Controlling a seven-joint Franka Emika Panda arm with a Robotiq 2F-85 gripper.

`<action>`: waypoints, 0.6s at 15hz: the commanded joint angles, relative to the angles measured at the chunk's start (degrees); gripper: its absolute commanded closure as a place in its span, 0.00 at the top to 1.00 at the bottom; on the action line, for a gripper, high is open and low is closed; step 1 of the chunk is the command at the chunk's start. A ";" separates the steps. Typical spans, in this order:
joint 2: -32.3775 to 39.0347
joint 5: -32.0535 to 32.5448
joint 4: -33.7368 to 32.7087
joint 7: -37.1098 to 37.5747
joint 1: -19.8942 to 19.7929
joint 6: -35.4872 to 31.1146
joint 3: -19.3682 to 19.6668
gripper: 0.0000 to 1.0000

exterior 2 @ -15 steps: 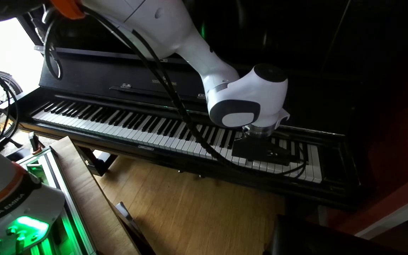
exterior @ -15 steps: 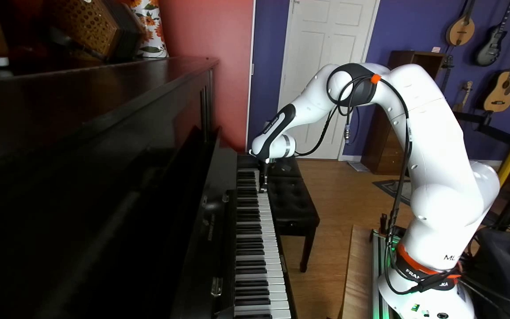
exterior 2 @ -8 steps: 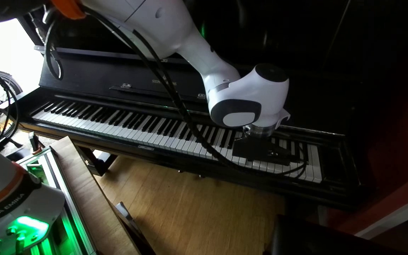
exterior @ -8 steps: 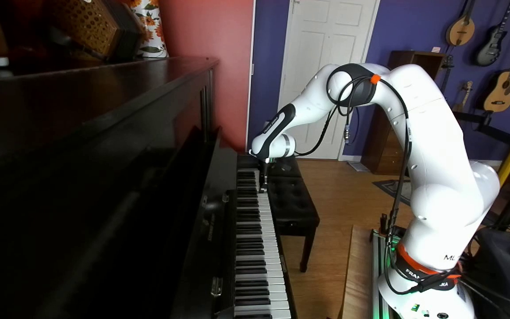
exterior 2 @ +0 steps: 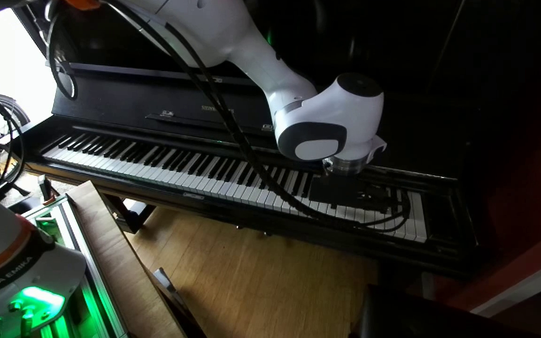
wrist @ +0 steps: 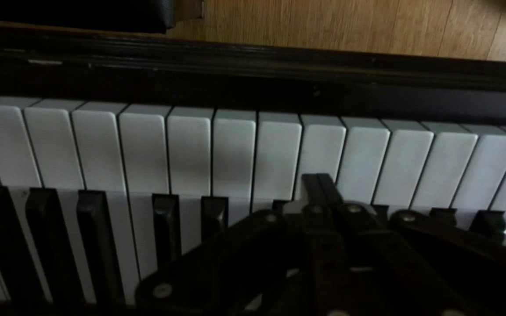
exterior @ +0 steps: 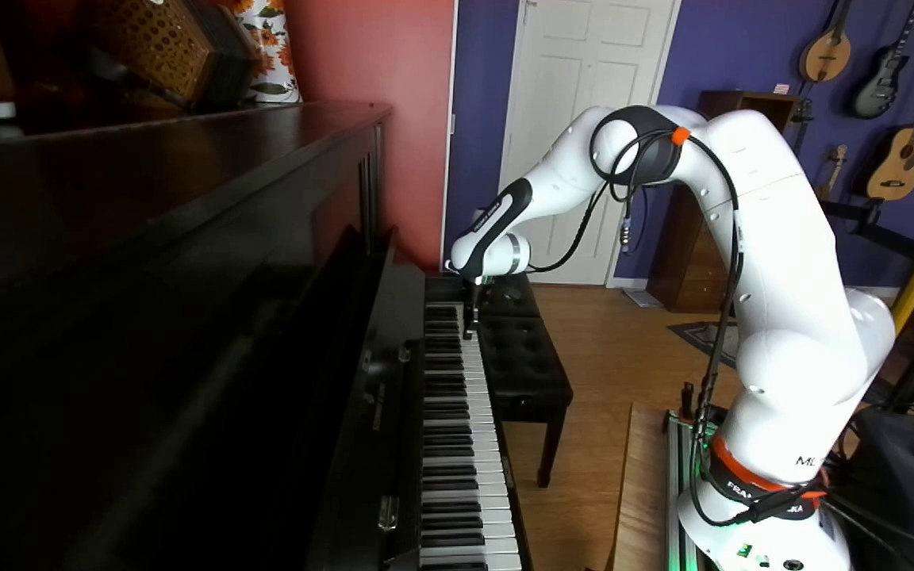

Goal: Press a white key on the right keys of the piano

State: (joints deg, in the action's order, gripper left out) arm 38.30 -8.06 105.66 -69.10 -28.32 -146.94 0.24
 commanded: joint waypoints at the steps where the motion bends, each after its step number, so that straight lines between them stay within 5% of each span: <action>1: -4.22 1.26 3.42 0.48 1.06 0.35 0.87 0.00; 2: -4.94 1.19 3.79 0.38 1.15 0.29 0.85 0.06; 3: -5.62 1.16 4.23 0.74 1.44 0.08 1.07 0.27; 5: -6.77 0.88 4.81 1.80 1.84 0.73 1.44 0.31; 9: -9.48 0.76 6.60 1.79 2.18 1.00 1.53 0.59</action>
State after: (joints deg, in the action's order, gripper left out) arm 32.03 -7.98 109.26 -68.52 -27.26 -146.94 0.66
